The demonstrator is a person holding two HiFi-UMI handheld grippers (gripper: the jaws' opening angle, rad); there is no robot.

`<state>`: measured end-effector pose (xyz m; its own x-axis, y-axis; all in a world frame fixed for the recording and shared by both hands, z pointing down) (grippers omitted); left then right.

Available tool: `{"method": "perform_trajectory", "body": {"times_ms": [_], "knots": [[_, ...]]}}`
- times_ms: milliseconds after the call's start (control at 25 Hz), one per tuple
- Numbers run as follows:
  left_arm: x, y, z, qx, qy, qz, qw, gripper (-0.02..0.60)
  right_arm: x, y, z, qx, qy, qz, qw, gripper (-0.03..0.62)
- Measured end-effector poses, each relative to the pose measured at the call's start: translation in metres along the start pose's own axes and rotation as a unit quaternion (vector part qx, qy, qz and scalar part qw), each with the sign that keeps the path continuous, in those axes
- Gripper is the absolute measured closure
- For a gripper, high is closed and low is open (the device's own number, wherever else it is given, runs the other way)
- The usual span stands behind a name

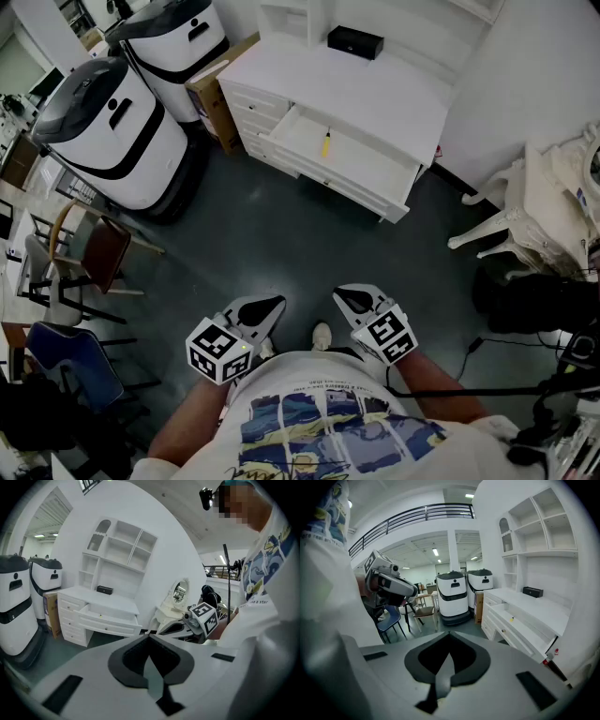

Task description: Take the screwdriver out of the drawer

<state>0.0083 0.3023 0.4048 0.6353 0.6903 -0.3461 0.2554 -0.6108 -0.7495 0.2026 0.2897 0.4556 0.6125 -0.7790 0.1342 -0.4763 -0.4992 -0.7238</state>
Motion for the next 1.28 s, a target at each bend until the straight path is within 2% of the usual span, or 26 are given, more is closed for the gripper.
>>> {"method": "perform_trajectory", "body": {"times_ms": [360,640,800,1000,1040,1120,1280], "knots": [[0.005,0.004,-0.014,0.003,0.010,0.001,0.9999,0.568,0.011,-0.016,0.002,-0.008,0.010,-0.001,1.000,0.569],[-0.016,0.010,-0.022,-0.001,0.014,0.015,0.9998,0.568,0.032,-0.013,-0.018,-0.008,0.022,-0.027,0.999,0.569],[-0.054,0.022,-0.023,0.005,0.009,0.009,0.9999,0.568,0.048,0.006,-0.045,-0.008,0.006,-0.027,1.000,0.568],[-0.119,0.049,-0.029,0.010,-0.018,-0.010,0.9997,0.568,0.074,0.039,-0.084,-0.029,-0.031,-0.051,0.998,0.563],[-0.133,0.057,-0.029,0.013,-0.026,-0.015,0.9995,0.566,0.081,0.048,-0.092,-0.033,-0.042,-0.059,0.997,0.552],[-0.161,0.074,-0.028,0.018,-0.044,-0.026,0.9986,0.566,0.094,0.068,-0.107,-0.034,-0.064,-0.076,0.995,0.463],[-0.209,0.093,-0.019,0.012,-0.072,-0.052,0.9960,0.566,0.123,0.100,-0.135,-0.029,-0.115,-0.110,0.987,0.482]]}}
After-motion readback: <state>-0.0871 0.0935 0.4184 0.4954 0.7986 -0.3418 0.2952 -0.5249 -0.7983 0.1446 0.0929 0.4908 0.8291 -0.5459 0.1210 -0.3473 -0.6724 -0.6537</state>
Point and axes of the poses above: the fingertips, and each gripper's own axes: z backward along the fingers, x to its right, y out of its top, the point moved 7 cm from there along z, backward along the fingers, and after that the axes turned 9 degrees about -x, right-handed, at the moved point
